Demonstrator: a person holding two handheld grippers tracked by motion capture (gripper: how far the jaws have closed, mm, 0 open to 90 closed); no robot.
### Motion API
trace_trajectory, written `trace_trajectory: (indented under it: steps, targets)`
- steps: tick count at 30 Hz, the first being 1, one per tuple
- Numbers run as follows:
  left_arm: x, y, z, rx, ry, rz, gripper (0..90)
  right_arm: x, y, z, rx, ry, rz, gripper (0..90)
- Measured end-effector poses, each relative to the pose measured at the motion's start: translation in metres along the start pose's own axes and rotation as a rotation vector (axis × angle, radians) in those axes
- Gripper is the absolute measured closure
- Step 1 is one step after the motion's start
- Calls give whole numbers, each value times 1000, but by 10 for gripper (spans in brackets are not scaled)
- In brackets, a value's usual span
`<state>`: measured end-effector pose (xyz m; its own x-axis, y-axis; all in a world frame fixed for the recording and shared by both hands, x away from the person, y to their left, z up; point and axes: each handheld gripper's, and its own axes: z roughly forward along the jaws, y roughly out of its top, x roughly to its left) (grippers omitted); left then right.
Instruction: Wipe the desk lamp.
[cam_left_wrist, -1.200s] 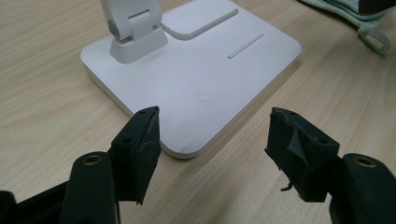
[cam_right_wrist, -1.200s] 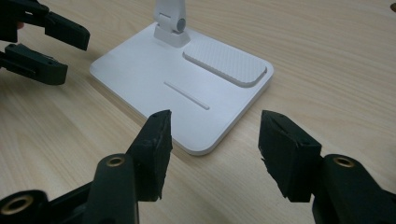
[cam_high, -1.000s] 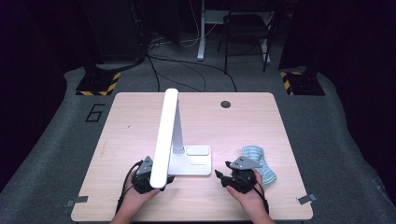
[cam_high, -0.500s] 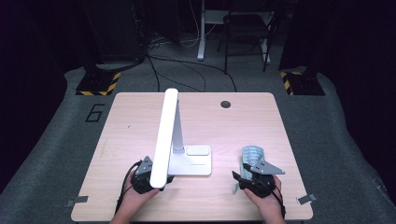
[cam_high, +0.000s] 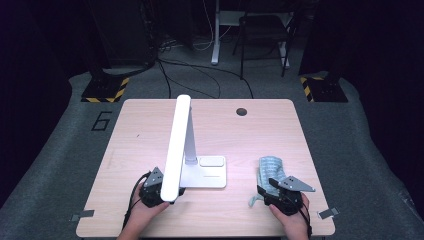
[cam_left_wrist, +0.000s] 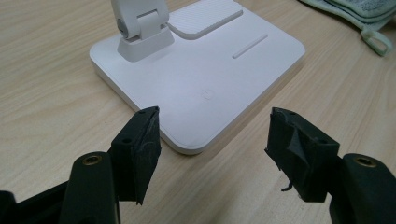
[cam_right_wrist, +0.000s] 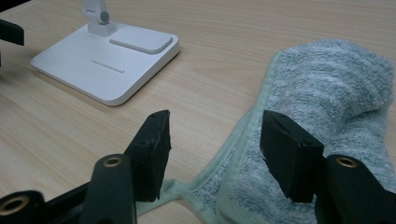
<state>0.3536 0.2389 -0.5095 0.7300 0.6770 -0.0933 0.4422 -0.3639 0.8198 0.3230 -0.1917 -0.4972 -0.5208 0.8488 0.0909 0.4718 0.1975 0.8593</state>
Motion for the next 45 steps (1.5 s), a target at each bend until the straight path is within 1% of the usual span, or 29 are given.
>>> trace_trajectory:
  steps: [1, 3, 4, 5, 6, 8, 9, 11, 12, 14, 15, 20, 21, 22, 23, 24, 31, 32, 34, 35, 36, 37, 38, 40, 41, 42, 43, 45]
  targets:
    - [1, 0, 0, 1, 2, 8, 347, 1, 0, 1, 0, -2, 13, 430]
    - [1, 0, 0, 2, 3, 9, 347, 2, -1, 2, 2, 7, 12, 430]
    - [1, 0, 0, 1, 2, 9, 347, 3, -2, 4, -1, 11, 21, 430]
    - [1, 0, 0, -2, 4, 7, 347, 3, -3, 5, 9, 19, 6, 430]
    - [1, 0, 0, 0, 4, 9, 347, 5, -3, 7, 16, 33, 8, 430]
    - [1, 0, 0, 0, 4, 5, 347, 7, -4, 9, 17, 44, -4, 430]
    - [2, 0, 0, 3, 3, 5, 347, 9, -4, 10, 15, 62, -17, 430]
    - [2, 0, -1, 4, 5, 8, 347, 13, -5, 13, 14, 83, -48, 430]
    - [2, 0, -1, 3, 6, 8, 347, 15, -5, 13, 17, 90, -54, 430]
    - [2, 0, 0, -12, 18, 4, 347, 18, -5, 16, 30, 97, -70, 430]
    - [3, 1, -1, 0, 10, 12, 347, 18, -6, 17, 34, 96, -73, 431]
    - [3, 1, -2, -4, 13, 10, 347, 21, -8, 22, 54, 103, -74, 430]
    - [3, 0, -2, -10, 21, 10, 347, 21, -9, 23, 51, 102, -73, 430]
    - [3, 0, -2, -13, 22, 9, 346, 21, -9, 24, 61, 105, -93, 430]
    - [4, 0, -2, -6, 13, 3, 347, 22, -9, 25, 59, 103, -94, 430]
    - [4, 1, -3, -3, 12, 12, 347, 23, -9, 25, 66, 104, -95, 430]
    - [5, 0, -3, -2, 15, 11, 347, 22, -10, 26, 70, 103, -97, 431]
    - [5, 0, -3, -1, 14, 7, 347, 21, -9, 26, 67, 96, -99, 431]
    - [6, 1, -3, -3, 17, 10, 347, 20, -10, 26, 58, 94, -92, 431]
    - [6, 1, -4, -10, 18, 4, 347, 20, -10, 25, 63, 89, -77, 431]
    - [7, 1, -5, -9, 18, 2, 347, 19, -10, 25, 59, 92, -83, 431]
    - [7, 0, -5, -17, 20, -10, 347, 19, -10, 25, 58, 87, -82, 431]
    - [8, 0, -5, -14, 21, -5, 347, 18, -10, 25, 58, 91, -81, 431]
    - [9, 0, -6, -10, 22, -10, 347, 17, -10, 25, 55, 87, -80, 430]
    - [9, 0, -6, -11, 22, -12, 347, 17, -10, 25, 59, 90, -76, 431]
    - [8, 0, -5, -19, 26, -14, 347, 16, -11, 26, 57, 87, -83, 431]
    - [9, 0, -6, -8, 21, -7, 347, 16, -11, 26, 64, 86, -70, 430]
    - [9, 0, -5, -7, 24, -6, 347, 15, -11, 27, 60, 86, -68, 431]
